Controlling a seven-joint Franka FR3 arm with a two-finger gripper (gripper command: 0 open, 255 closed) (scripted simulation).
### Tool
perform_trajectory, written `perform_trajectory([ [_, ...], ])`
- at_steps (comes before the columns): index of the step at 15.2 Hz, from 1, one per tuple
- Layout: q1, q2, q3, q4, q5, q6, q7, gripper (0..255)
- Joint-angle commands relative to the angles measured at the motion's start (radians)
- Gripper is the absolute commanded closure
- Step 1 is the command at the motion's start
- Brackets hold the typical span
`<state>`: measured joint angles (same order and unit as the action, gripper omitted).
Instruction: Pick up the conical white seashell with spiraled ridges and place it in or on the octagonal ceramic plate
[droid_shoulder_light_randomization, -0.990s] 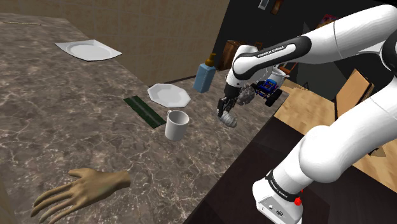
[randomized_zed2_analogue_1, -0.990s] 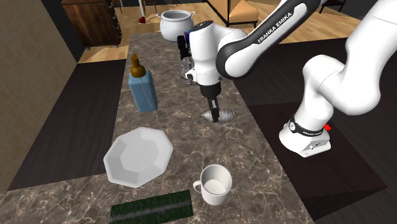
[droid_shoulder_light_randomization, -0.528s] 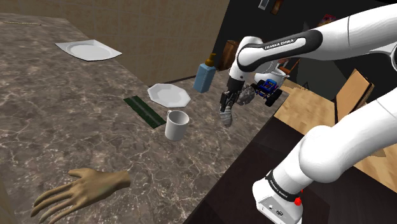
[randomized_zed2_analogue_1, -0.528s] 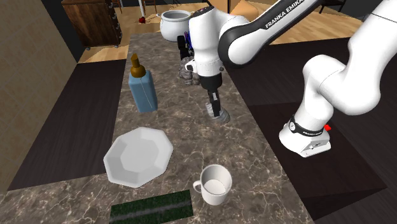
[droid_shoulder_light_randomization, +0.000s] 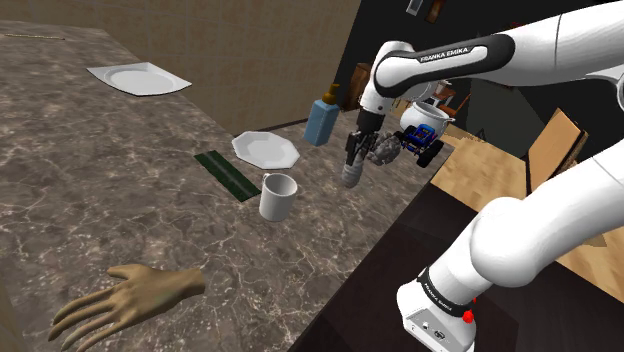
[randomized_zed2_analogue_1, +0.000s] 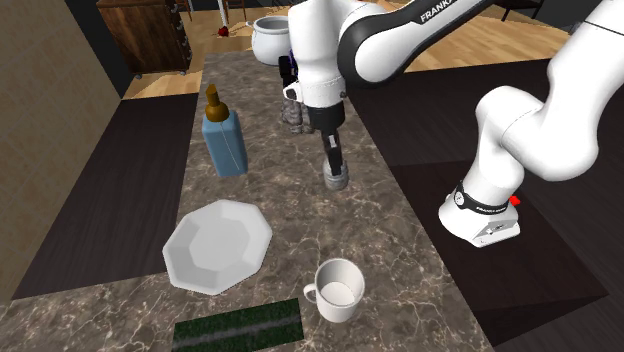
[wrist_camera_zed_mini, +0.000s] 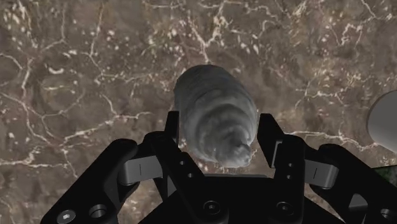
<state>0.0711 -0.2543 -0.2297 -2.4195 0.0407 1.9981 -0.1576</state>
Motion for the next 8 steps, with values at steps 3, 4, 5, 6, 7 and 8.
perform_trajectory([
  [3,0.031,0.138,0.018,0.142,0.044,-0.005,0.02,255],
  [4,0.037,0.173,0.023,0.181,0.054,-0.009,0.025,255],
  [5,0.043,0.207,0.028,0.221,0.063,-0.015,0.03,255],
  [6,0.048,0.242,0.032,0.262,0.072,-0.021,0.035,255],
  [7,0.053,0.277,0.037,0.304,0.081,-0.029,0.04,255],
  [8,0.057,0.312,0.041,0.347,0.089,-0.037,0.046,255],
])
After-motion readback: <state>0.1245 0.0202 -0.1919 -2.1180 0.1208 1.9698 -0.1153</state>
